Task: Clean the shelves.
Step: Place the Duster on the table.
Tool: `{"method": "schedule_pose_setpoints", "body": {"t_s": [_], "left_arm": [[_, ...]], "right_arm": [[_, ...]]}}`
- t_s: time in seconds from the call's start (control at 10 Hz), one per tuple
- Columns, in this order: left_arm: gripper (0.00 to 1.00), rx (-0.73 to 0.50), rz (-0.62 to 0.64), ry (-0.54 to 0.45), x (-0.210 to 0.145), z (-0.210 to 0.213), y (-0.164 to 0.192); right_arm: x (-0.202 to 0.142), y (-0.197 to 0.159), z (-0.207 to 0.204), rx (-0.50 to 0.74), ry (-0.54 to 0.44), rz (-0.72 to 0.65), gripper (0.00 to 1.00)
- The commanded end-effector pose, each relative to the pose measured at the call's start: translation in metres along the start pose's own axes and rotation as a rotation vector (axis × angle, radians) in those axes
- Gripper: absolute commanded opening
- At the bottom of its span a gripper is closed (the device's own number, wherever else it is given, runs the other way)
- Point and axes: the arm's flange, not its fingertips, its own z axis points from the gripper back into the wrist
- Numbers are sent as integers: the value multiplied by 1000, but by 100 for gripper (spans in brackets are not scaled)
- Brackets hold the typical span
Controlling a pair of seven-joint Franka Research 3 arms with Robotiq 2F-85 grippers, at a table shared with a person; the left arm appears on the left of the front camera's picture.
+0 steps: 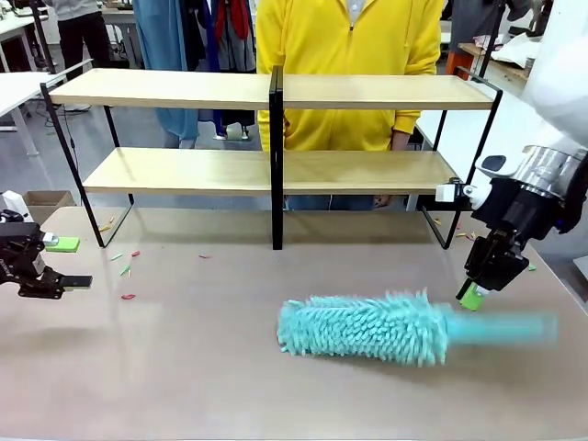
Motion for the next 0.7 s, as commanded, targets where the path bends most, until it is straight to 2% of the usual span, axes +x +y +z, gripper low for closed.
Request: {"method": "schedule_pose_setpoints", "body": {"t_s": [0.0, 0.2, 0.4, 0.6], "left_arm": [[100, -21, 8, -22, -4, -5, -4], [100, -21, 8, -22, -4, -5, -4], [100, -21, 8, -22, -4, -5, -4], [100, -21, 8, -22, -4, -5, -4]], "right_arm": [[-6, -20, 25, -87, 13, -45, 100], [-38, -36, 62, -175, -37, -153, 100], [-72, -2, 91, -164, -209, -210, 100], [-98, 52, 87, 109, -377, -426, 100]]}}
